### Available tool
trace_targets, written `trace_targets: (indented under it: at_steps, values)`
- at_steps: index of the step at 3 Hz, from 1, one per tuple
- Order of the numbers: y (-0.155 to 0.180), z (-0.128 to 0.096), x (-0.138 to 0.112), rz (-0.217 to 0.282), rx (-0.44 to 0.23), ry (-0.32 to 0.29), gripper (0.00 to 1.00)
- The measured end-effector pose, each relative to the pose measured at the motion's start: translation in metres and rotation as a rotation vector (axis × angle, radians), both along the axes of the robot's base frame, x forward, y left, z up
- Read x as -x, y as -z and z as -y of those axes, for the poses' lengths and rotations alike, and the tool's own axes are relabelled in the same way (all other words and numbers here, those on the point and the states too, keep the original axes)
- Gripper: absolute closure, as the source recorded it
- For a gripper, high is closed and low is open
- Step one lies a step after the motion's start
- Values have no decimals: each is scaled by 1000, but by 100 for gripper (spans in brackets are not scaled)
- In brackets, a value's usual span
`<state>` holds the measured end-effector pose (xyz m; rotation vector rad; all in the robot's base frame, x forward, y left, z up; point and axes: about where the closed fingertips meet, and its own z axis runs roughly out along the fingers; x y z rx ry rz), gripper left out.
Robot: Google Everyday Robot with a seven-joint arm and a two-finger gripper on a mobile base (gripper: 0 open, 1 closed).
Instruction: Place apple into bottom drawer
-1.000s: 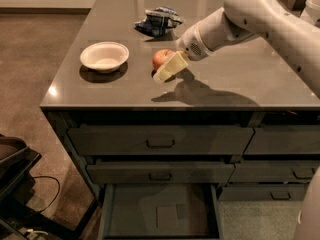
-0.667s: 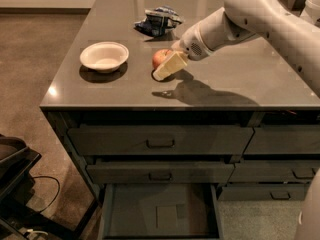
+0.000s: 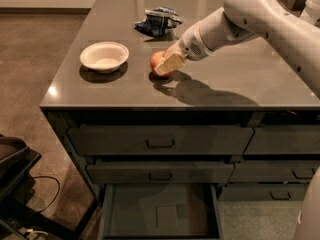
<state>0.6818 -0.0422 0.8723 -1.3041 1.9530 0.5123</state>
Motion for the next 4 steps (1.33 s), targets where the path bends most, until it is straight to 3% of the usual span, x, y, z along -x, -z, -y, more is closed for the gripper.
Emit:
trace_targets:
  at_steps: [1,2,3,4]
  values:
    - [0,0,0,0,0,0,88]
    - [-9,7,9,13,-66,-37,100]
    - [-20,26,36,16,-74,-47,100]
    - [-31,44,68,11,-66,-6,100]
